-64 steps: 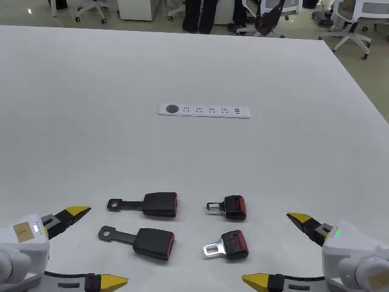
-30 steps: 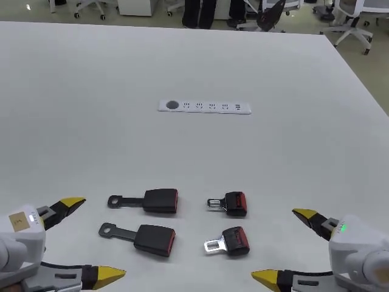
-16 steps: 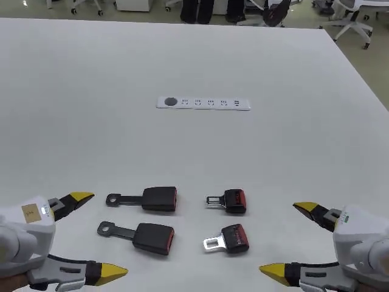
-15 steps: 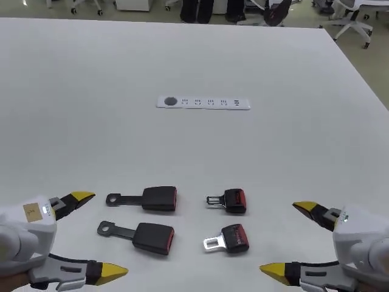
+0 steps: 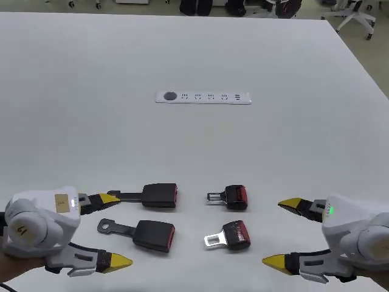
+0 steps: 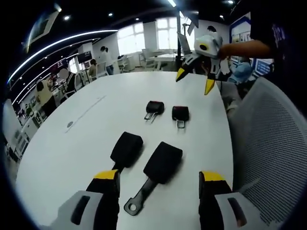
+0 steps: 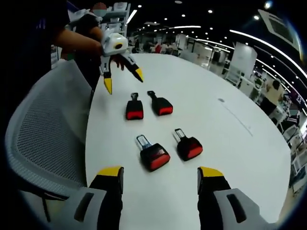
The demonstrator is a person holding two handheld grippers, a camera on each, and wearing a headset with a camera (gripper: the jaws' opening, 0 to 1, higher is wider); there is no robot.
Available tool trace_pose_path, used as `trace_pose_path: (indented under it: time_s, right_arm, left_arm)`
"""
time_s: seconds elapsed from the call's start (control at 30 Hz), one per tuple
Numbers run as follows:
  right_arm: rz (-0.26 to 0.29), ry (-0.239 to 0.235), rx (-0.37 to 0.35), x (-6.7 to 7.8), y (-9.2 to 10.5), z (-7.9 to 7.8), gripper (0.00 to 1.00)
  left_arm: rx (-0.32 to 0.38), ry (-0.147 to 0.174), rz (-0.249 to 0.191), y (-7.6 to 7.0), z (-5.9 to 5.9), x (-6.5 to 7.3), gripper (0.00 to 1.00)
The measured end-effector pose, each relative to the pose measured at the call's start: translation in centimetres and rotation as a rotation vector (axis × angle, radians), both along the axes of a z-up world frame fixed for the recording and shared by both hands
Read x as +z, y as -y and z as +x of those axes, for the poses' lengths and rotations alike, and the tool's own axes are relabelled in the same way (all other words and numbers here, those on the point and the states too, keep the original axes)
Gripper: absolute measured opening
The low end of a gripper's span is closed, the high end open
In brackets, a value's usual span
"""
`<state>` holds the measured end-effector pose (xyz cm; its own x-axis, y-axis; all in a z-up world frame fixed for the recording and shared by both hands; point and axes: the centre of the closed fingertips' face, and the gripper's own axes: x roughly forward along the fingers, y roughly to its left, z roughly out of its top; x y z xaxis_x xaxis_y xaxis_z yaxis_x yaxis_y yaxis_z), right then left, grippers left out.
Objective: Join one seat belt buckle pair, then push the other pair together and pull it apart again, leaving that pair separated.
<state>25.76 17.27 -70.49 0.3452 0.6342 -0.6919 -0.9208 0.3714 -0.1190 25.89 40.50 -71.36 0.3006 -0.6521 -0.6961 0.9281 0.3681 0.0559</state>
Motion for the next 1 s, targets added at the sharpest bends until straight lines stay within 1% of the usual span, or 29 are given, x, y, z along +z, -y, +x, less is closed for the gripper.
trace_pose_path:
  time_s: [0.03,0.07,0.13,0.2,0.3,0.4,0.5,0.63,0.7,0.83,1.0]
  right_arm:
    - [-0.019,-0.002,0.018,-0.2,0.0,0.0,0.59]
    - [-0.026,-0.005,0.027,-0.4,-0.1,0.0,0.58]
    - [-0.038,-0.010,0.053,-0.7,-0.3,0.1,0.57]
    - [-0.047,-0.013,0.069,-0.9,-0.5,0.2,0.54]
    - [-0.066,-0.019,0.105,-1.3,-0.8,0.3,0.51]
    - [-0.076,-0.025,0.128,-1.7,-1.1,0.5,0.49]
    - [-0.096,-0.031,0.153,-2.2,-1.2,0.7,0.47]
    - [-0.111,-0.038,0.183,-2.6,-1.5,0.8,0.45]
    - [-0.119,-0.041,0.199,-2.8,-1.7,0.7,0.43]
    - [-0.149,-0.045,0.232,-3.6,-2.0,0.8,0.40]
    - [-0.154,-0.048,0.258,-4.0,-3.0,1.1,0.38]
  left_arm:
    - [-0.019,0.001,0.009,0.2,0.1,-0.1,0.66]
    - [-0.030,0.002,0.015,0.3,0.2,-0.2,0.65]
    - [-0.059,-0.015,0.039,0.4,0.2,-0.6,0.63]
    - [-0.085,-0.014,0.057,0.5,0.3,-0.9,0.61]
    - [-0.126,-0.027,0.093,0.7,0.4,-1.4,0.57]
    - [-0.156,-0.037,0.120,1.0,0.6,-1.9,0.54]
    - [-0.198,-0.046,0.162,1.1,0.7,-2.7,0.51]
    - [-0.229,-0.063,0.188,1.3,0.7,-3.3,0.50]
    - [-0.244,-0.066,0.206,1.3,0.7,-3.6,0.48]
    - [-0.277,-0.077,0.242,1.2,0.9,-4.3,0.47]
    - [-0.296,-0.084,0.257,1.6,1.3,-4.5,0.45]
